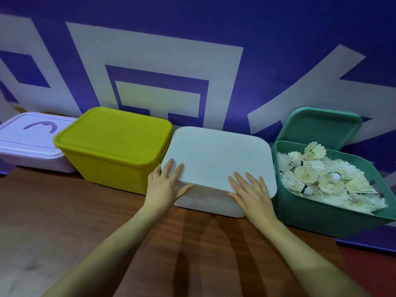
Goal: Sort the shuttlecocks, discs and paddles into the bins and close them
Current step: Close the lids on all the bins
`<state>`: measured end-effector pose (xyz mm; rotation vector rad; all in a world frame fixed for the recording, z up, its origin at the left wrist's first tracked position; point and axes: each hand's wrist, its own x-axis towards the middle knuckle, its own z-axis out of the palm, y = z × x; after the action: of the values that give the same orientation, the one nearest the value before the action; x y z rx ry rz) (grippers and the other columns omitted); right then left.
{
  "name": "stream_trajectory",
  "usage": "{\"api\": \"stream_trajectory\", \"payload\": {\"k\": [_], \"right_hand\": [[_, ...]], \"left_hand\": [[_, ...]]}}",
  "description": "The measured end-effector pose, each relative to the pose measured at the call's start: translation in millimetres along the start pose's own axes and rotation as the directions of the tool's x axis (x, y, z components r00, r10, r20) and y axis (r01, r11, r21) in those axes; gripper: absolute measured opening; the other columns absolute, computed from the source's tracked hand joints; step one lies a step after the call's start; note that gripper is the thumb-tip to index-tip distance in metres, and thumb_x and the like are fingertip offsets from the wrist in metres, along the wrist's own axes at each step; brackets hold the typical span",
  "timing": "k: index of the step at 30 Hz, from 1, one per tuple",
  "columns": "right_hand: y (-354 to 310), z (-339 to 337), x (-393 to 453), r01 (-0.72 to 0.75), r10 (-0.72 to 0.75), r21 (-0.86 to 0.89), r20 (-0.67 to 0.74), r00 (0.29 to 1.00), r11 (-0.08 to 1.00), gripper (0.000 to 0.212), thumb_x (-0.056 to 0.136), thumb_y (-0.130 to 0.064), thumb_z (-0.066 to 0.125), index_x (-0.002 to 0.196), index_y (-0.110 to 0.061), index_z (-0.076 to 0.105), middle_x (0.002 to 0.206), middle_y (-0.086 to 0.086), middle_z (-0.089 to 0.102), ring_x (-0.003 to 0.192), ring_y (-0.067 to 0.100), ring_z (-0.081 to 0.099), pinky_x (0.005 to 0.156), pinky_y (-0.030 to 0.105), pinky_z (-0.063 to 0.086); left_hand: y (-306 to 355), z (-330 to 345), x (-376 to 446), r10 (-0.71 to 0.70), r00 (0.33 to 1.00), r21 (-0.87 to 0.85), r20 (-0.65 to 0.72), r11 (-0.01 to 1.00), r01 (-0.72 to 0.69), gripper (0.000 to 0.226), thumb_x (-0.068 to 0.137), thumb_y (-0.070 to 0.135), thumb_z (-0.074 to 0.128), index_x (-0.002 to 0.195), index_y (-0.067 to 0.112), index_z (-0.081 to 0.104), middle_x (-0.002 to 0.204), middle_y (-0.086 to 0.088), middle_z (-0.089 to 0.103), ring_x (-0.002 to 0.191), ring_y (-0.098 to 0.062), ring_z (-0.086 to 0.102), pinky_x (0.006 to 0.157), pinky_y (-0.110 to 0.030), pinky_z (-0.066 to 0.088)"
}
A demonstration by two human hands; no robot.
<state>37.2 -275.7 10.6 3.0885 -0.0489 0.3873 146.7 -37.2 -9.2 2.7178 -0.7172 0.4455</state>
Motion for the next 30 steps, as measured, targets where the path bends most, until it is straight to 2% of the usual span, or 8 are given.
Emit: {"api": "stream_trajectory", "payload": {"k": [6,11,16,19,22,24,25,30], "right_hand": [[-2.0,12.9,3.8,0.099,-0.1,-0.014,-0.235,0.967,0.995,0.038,0.102,-0.041,0.028,0.123,-0.02,0.052,0.12,0.004,0.065,0.107,0.031,0.062,0.092,0.053,0.047],[-2.3,15.3,10.6,0.111,-0.1,0.026,-0.271,0.957,0.994,0.039,0.101,-0.042,0.031,0.118,-0.02,0.058,0.118,0.003,0.066,0.106,0.031,0.062,0.092,0.051,0.046],[-1.0,15.7,12.3,0.097,-0.083,0.064,-0.19,0.978,0.993,0.053,0.1,-0.047,0.024,0.113,-0.019,0.067,0.117,0.003,0.066,0.106,0.032,0.062,0.093,0.053,0.044],[-0.8,8.0,14.8,0.049,-0.046,0.107,-0.032,0.998,0.993,0.06,0.099,-0.053,0.017,0.119,-0.021,0.064,0.123,0.003,0.063,0.11,0.033,0.06,0.094,0.055,0.043],[-2.6,4.1,14.2,-0.033,0.017,0.098,0.157,0.987,0.995,0.07,0.091,-0.063,-0.004,0.141,-0.036,0.035,0.15,0.001,0.035,0.136,0.031,0.035,0.111,0.053,0.021],[-5.3,6.3,14.1,-0.104,0.088,0.067,0.203,0.975,0.992,0.075,0.079,-0.069,-0.018,0.145,-0.045,0.007,0.158,-0.002,0.01,0.145,0.026,0.01,0.115,0.049,0.001],[-7.0,5.3,15.1,-0.132,0.117,0.055,0.217,0.969,0.99,0.077,0.076,-0.071,-0.019,0.145,-0.046,0.003,0.158,-0.003,0.006,0.145,0.024,0.005,0.115,0.048,-0.002],[-5.2,-10.5,31.6,-0.167,0.152,0.058,0.211,0.966,0.984,0.072,0.082,-0.067,-0.003,0.144,-0.043,0.025,0.152,-0.005,0.029,0.136,0.023,0.025,0.108,0.041,0.019]], "left_hand": [[-0.8,-4.0,4.7,-0.009,1.0,-0.071,-0.003,0.997,0.009,0.078,0.088,0.07,0.02,0.121,0.013,0.061,0.129,-0.019,0.055,0.11,-0.049,0.054,0.079,-0.053,0.05],[-7.0,-8.1,10.5,0.007,1.0,-0.039,-0.005,0.999,-0.007,0.077,0.089,0.069,0.021,0.119,0.011,0.063,0.125,-0.019,0.058,0.111,-0.05,0.053,0.082,-0.055,0.049],[-5.8,-2.2,3.1,0.008,0.998,0.02,0.063,1.0,-0.009,0.076,0.092,0.065,0.02,0.117,0.009,0.064,0.121,-0.018,0.061,0.118,-0.049,0.049,0.084,-0.052,0.05],[-3.7,0.6,1.4,0.004,0.997,0.045,0.082,0.999,-0.008,0.074,0.093,0.063,0.02,0.117,0.008,0.063,0.123,-0.018,0.06,0.12,-0.045,0.049,0.089,-0.05,0.048],[-3.0,-0.8,0.0,0.018,0.997,0.065,0.076,0.998,-0.023,0.071,0.092,0.063,0.024,0.119,0.009,0.063,0.124,-0.017,0.06,0.121,-0.041,0.051,0.09,-0.047,0.047],[-2.0,-4.4,0.6,0.001,0.996,0.048,0.093,0.999,-0.006,0.072,0.093,0.063,0.02,0.119,0.011,0.063,0.124,-0.016,0.06,0.121,-0.041,0.05,0.089,-0.046,0.048],[-1.0,-6.5,1.8,-0.01,0.995,0.038,0.101,0.999,0.007,0.073,0.093,0.062,0.017,0.118,0.011,0.063,0.123,-0.016,0.06,0.12,-0.041,0.051,0.087,-0.046,0.048],[3.3,-16.0,12.8,-0.017,0.988,0.085,0.151,0.996,0.004,0.073,0.092,0.061,0.015,0.114,0.012,0.064,0.118,-0.014,0.063,0.114,-0.041,0.055,0.084,-0.044,0.048]]}}
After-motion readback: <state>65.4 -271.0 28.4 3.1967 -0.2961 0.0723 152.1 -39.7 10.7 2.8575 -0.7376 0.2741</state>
